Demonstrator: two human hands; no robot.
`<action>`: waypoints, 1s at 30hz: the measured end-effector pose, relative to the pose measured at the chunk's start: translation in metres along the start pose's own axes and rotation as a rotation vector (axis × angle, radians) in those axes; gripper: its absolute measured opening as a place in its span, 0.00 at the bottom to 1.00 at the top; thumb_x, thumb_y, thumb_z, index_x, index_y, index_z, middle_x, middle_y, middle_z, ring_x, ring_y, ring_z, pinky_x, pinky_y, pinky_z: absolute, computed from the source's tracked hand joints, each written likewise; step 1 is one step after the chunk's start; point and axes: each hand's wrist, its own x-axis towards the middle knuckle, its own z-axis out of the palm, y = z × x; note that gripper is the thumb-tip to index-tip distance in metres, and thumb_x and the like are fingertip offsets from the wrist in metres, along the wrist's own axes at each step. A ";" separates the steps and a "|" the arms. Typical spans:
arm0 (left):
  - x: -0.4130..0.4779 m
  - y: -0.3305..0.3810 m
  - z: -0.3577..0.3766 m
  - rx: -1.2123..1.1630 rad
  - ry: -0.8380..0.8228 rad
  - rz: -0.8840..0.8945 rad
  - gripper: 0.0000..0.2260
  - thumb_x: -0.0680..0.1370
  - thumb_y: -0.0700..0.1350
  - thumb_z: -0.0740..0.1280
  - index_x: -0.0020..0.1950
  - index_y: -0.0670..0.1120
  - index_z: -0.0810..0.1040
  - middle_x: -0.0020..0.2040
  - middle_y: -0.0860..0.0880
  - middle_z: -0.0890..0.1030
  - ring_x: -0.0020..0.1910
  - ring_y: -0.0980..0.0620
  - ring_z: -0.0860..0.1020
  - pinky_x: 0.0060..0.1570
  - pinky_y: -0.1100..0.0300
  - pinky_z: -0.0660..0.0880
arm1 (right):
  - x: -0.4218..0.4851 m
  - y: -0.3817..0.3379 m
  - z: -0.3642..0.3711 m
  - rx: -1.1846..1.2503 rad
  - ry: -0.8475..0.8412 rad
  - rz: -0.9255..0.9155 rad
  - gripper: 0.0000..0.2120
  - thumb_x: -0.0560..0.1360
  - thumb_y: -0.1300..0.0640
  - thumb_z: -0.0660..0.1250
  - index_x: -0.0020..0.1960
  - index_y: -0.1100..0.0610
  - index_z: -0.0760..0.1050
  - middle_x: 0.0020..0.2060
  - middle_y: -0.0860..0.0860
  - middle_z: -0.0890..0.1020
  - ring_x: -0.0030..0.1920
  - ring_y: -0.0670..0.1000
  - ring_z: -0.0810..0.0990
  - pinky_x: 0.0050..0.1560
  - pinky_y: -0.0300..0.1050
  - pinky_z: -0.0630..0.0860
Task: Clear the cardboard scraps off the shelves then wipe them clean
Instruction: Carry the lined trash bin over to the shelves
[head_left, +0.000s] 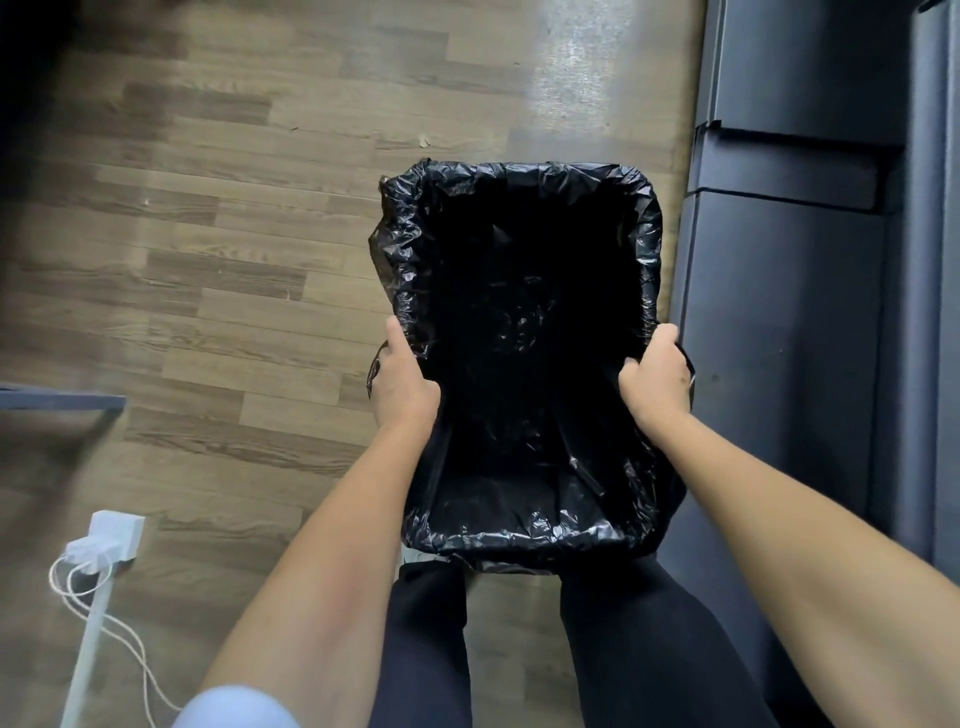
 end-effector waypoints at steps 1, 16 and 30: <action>-0.002 0.001 -0.002 -0.002 -0.005 0.006 0.37 0.72 0.29 0.58 0.74 0.50 0.46 0.63 0.40 0.72 0.57 0.40 0.73 0.54 0.51 0.70 | -0.002 0.000 0.000 0.006 0.004 0.005 0.11 0.77 0.66 0.58 0.50 0.57 0.55 0.41 0.56 0.70 0.42 0.56 0.67 0.40 0.45 0.62; -0.041 0.076 -0.141 -0.062 0.116 0.094 0.35 0.71 0.29 0.60 0.73 0.47 0.50 0.60 0.38 0.73 0.58 0.38 0.71 0.54 0.48 0.70 | -0.048 -0.098 -0.126 0.019 0.006 -0.088 0.12 0.74 0.70 0.57 0.49 0.58 0.56 0.33 0.51 0.64 0.34 0.52 0.65 0.28 0.41 0.57; -0.072 0.133 -0.214 -0.134 0.260 0.051 0.31 0.70 0.30 0.62 0.70 0.44 0.55 0.51 0.38 0.76 0.49 0.39 0.75 0.48 0.45 0.74 | -0.050 -0.171 -0.224 -0.006 -0.044 -0.296 0.13 0.74 0.70 0.57 0.55 0.58 0.60 0.47 0.57 0.67 0.47 0.55 0.66 0.44 0.45 0.63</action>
